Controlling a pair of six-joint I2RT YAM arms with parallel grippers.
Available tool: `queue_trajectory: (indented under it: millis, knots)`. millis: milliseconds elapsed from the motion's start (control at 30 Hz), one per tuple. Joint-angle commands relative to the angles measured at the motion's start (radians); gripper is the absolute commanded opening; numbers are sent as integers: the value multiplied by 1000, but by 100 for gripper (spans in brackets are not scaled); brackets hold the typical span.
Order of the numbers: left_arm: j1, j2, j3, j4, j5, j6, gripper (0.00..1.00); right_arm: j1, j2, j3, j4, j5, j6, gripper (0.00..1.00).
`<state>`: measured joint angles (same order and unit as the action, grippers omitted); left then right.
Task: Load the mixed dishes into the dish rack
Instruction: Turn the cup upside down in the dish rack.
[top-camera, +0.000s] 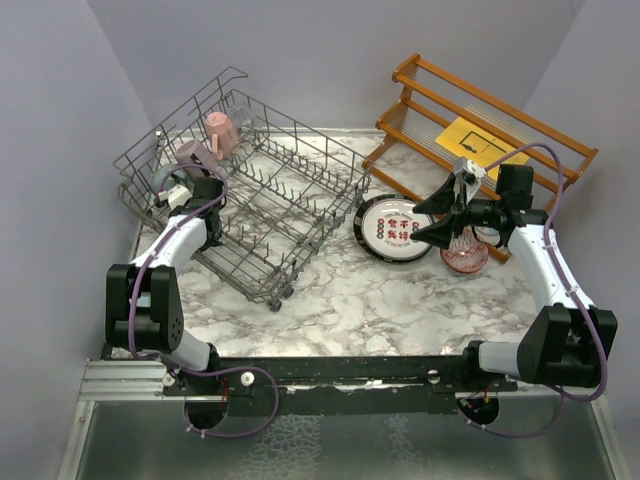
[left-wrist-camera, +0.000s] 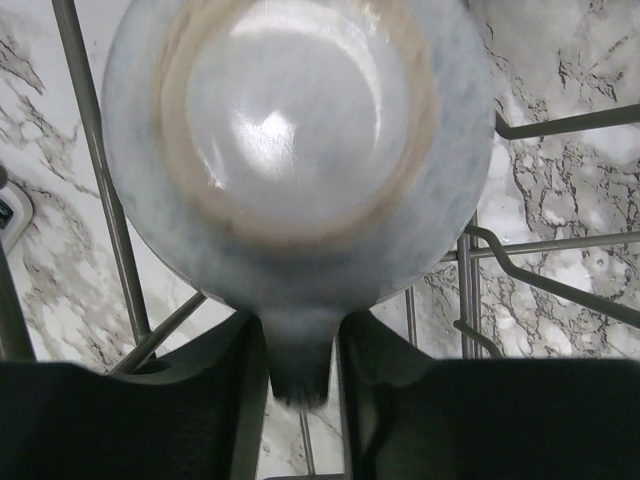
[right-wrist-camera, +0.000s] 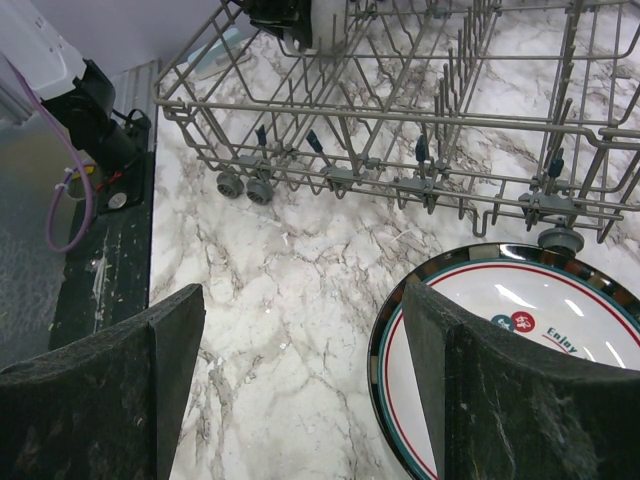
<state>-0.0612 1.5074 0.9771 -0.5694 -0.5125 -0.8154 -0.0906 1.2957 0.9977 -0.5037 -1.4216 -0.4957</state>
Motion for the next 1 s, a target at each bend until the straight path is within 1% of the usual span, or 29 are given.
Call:
queue_trajectory:
  millis: [0,100,167,333,733,867,967]
  knots:
    - [-9,-35,4,-7,13,-7,36,5,-1,33,-12,6,-17,79]
    - [-11,-45,8,-10,18,-6,45,5,0,33,-13,6,-17,80]
    - [-14,-53,11,-15,20,-5,46,5,2,33,-14,6,-18,80]
    - [-20,-86,30,-32,23,-10,54,5,5,33,-16,3,-21,80]
    - [-25,-194,74,-75,54,-8,55,6,8,34,-27,-6,-37,80]
    - [-25,-257,81,-63,115,-20,55,6,11,36,-36,-13,-52,80]
    - [-25,-326,71,-10,195,-21,55,5,12,37,-40,-16,-60,80]
